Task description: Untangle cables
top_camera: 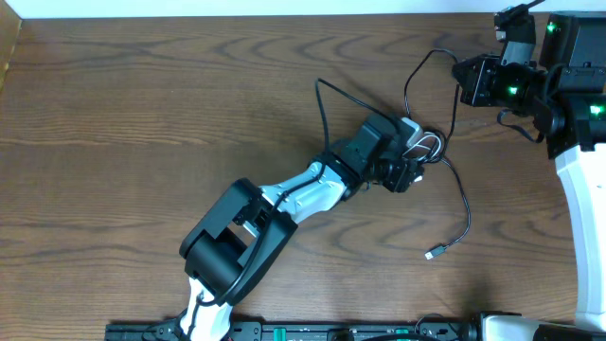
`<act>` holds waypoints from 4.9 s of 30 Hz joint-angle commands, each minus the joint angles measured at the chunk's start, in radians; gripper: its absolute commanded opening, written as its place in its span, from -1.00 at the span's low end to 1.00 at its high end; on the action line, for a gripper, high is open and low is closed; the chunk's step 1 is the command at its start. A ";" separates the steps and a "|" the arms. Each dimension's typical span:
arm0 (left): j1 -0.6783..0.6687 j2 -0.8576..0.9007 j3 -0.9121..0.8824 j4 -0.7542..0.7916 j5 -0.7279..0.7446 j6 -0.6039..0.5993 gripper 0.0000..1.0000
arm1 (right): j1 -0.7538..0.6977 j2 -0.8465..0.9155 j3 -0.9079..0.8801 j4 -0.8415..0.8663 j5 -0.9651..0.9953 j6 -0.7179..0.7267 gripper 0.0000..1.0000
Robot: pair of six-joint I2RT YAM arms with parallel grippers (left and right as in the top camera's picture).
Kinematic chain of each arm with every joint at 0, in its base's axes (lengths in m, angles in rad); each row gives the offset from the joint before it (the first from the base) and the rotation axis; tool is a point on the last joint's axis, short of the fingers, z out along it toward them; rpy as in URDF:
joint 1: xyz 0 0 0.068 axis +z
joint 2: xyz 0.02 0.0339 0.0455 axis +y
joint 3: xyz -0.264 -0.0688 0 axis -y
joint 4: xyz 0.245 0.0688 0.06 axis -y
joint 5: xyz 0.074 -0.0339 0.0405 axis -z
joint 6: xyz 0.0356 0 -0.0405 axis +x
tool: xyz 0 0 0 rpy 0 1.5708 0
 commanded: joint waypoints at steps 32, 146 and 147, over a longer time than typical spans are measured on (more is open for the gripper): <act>-0.059 -0.044 0.003 0.000 0.064 0.127 -0.85 | -0.004 -0.003 0.005 -0.010 0.185 0.015 -0.98; 0.453 -0.309 0.000 0.045 0.583 -0.765 -0.16 | 0.171 0.304 0.047 0.145 -0.379 -0.268 -0.98; 0.453 -0.309 0.000 0.020 0.583 -0.742 -0.23 | 0.170 0.304 0.048 0.158 -0.388 -0.253 -0.98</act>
